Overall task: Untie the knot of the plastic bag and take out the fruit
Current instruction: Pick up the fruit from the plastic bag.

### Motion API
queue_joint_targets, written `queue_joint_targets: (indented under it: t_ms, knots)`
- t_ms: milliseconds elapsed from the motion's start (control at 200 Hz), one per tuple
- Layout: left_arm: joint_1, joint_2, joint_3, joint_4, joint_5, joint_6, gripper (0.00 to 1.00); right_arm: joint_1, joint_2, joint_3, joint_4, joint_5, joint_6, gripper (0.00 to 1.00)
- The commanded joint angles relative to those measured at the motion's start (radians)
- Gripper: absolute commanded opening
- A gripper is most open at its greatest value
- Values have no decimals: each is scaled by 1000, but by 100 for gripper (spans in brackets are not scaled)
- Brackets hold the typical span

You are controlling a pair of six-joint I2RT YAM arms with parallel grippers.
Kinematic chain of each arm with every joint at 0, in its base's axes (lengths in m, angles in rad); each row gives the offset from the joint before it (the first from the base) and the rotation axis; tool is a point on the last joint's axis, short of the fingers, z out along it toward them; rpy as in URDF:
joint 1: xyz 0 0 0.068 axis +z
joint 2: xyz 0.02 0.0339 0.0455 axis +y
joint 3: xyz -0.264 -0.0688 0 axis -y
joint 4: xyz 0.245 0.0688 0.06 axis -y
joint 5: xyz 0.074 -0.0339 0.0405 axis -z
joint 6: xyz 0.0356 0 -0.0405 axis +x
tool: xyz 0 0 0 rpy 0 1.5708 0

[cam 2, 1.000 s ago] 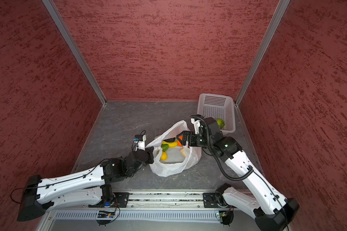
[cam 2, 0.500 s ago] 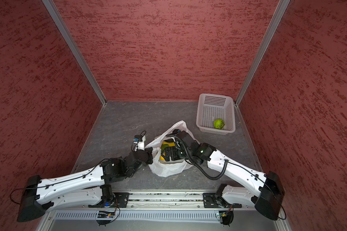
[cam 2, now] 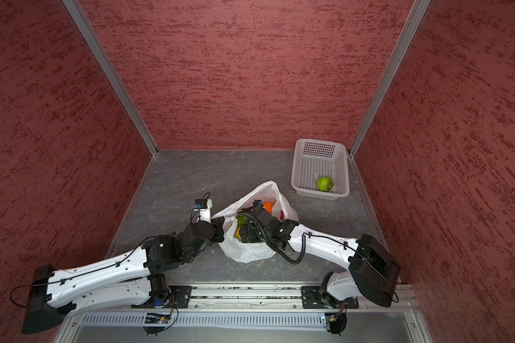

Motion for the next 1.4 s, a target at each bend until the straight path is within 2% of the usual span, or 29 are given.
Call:
queue_joint_targets:
  t_ms: [0, 115, 170, 281, 566, 681, 776, 872, 1102, 1242, 1398]
  knots:
    - [8, -21, -27, 9, 34, 22, 0, 6, 85, 53, 88, 9, 42, 88]
    - [10, -33, -34, -17, 42, 11, 0, 13, 132, 51, 110, -48, 80, 88]
    - [13, -40, -45, -18, 50, 6, 0, 19, 144, 51, 101, -55, 91, 91]
    - [28, -48, -67, -11, 71, -8, 0, 31, 175, 73, 55, -50, 107, 98]
    - [30, -57, -84, 65, 92, 31, 0, 49, 267, 109, 66, 1, 166, 98]
    - [30, -69, -85, 93, 91, 61, 0, 50, 301, 128, 65, 27, 180, 92]
    - [31, -76, -82, 106, 94, 77, 0, 49, 311, 119, 58, 54, 201, 83]
    - [28, -81, -82, 103, 96, 81, 0, 46, 290, 95, 61, 80, 214, 72]
    - [20, -69, -90, 110, 106, 79, 0, 36, 235, 62, 35, 97, 216, 56]
    - [16, -59, -90, 116, 111, 78, 0, 24, 189, 39, 20, 107, 208, 49]
    - [12, -50, -93, 126, 115, 76, 0, 19, 130, 13, 23, 104, 206, 47]
